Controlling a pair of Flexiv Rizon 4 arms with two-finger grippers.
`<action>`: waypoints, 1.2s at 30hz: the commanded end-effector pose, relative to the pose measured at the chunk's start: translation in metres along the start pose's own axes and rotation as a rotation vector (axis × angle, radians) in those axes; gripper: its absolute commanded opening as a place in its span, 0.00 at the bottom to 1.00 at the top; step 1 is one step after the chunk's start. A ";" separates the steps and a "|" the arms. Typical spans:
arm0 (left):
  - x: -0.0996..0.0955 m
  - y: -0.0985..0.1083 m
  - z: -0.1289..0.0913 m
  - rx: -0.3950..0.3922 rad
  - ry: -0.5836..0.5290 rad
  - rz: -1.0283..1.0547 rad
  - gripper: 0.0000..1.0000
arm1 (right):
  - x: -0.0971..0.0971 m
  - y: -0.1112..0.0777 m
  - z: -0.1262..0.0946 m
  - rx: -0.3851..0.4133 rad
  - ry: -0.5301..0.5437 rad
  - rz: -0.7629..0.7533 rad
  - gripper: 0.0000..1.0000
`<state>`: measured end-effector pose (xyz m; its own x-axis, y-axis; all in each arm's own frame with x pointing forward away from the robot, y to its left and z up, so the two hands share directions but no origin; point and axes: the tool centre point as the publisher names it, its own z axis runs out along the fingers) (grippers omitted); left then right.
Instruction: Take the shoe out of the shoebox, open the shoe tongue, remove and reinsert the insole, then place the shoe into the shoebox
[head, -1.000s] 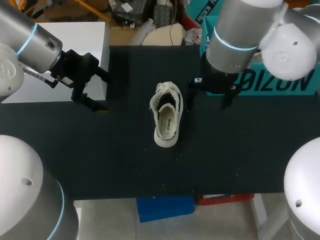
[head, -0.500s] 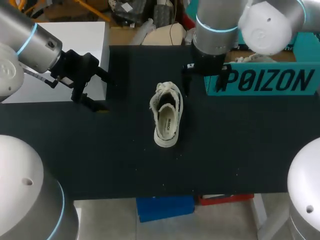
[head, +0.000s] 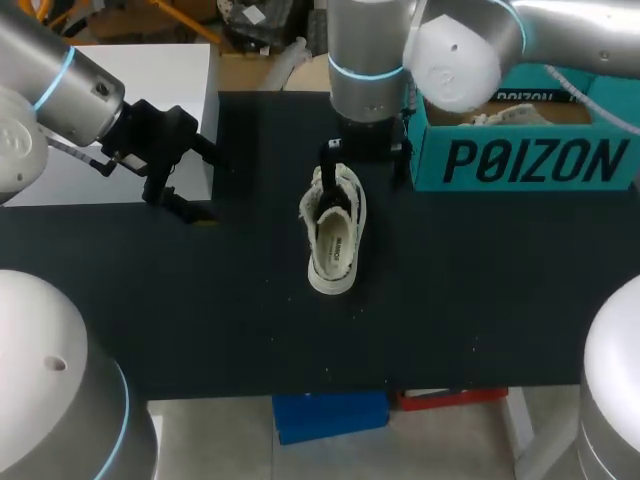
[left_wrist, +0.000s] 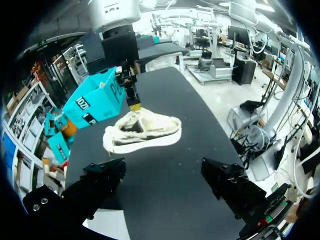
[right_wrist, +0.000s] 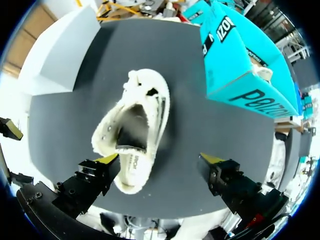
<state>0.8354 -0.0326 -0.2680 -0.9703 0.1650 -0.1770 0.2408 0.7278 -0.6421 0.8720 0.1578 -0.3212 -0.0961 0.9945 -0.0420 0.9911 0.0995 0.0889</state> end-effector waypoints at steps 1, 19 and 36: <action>0.000 0.000 0.001 -0.002 -0.003 0.001 1.00 | 0.001 -0.005 0.027 0.006 0.000 0.001 0.81; 0.000 0.000 0.001 -0.002 -0.003 0.001 1.00 | -0.013 -0.001 0.084 0.014 -0.008 0.090 0.81; 0.000 0.000 0.001 -0.002 -0.003 0.001 1.00 | -0.012 0.012 0.105 0.000 -0.062 0.109 0.27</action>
<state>0.8354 -0.0326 -0.2680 -0.9703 0.1653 -0.1768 0.2410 0.7277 -0.6422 0.8913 0.1405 -0.4190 0.0169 0.9958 -0.0898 0.9947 -0.0076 0.1028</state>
